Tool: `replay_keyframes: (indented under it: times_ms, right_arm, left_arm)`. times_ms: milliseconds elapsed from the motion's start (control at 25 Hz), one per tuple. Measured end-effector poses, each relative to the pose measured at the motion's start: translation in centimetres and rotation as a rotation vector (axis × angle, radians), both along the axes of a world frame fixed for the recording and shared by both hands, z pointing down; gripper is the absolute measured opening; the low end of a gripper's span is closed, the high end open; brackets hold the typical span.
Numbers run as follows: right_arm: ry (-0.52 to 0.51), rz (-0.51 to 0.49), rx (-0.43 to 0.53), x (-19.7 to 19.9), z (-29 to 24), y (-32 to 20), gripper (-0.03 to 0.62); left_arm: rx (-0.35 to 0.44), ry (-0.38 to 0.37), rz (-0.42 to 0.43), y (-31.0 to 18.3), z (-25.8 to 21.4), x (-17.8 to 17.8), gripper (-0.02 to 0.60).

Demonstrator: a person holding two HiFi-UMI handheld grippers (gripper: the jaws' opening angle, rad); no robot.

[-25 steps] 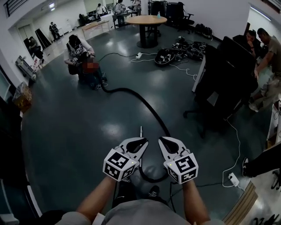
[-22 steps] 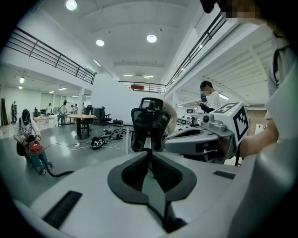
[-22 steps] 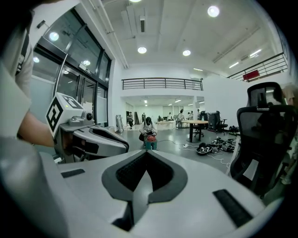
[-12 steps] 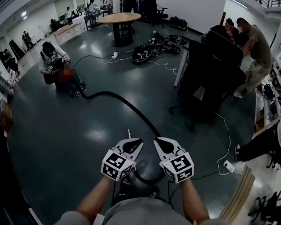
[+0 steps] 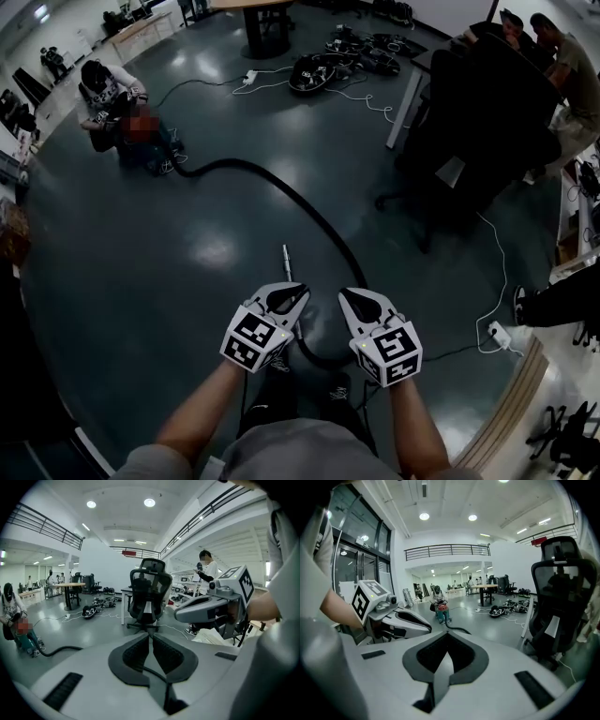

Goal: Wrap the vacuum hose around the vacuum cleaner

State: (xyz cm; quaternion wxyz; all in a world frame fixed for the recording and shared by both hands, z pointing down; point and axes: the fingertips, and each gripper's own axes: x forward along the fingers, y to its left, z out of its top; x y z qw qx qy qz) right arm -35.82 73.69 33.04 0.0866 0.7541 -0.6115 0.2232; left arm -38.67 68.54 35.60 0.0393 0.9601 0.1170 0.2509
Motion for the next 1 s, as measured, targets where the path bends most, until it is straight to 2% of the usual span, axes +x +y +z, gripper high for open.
replay_keyframes:
  times_ms: [200, 360, 480, 560, 680, 840, 1000]
  right_arm:
    - [-0.132, -0.010, -0.062, 1.1, 8.8, -0.1, 0.006]
    - [-0.161, -0.061, -0.163, 0.1, 17.7, 0.2, 0.006]
    - [-0.189, -0.060, -0.199, 0.1, 25.7, 1.2, 0.006]
    - [-0.208, -0.048, -0.227, 0.4, 31.9, 2.5, 0.006]
    - [-0.236, -0.067, -0.277, -1.9, 41.0, 3.7, 0.006]
    - [-0.252, -0.112, -0.319, -3.4, 51.4, 4.5, 0.006]
    - [-0.251, -0.139, -0.323, -3.6, 59.1, 4.7, 0.006]
  left_arm:
    - [-0.018, -0.111, 0.003, -1.1, 9.9, 0.7, 0.035]
    - [-0.010, -0.268, 0.045, -1.2, 21.4, -1.4, 0.035]
    - [0.000, -0.349, 0.062, -1.3, 31.3, -2.2, 0.035]
    - [-0.024, -0.401, 0.063, -0.7, 38.6, -2.2, 0.035]
    - [-0.079, -0.487, 0.025, 0.3, 48.4, -4.3, 0.035]
    - [-0.088, -0.590, -0.030, 0.7, 61.3, -6.0, 0.035]
    - [-0.128, -0.648, -0.136, 0.6, 70.9, -7.2, 0.037]
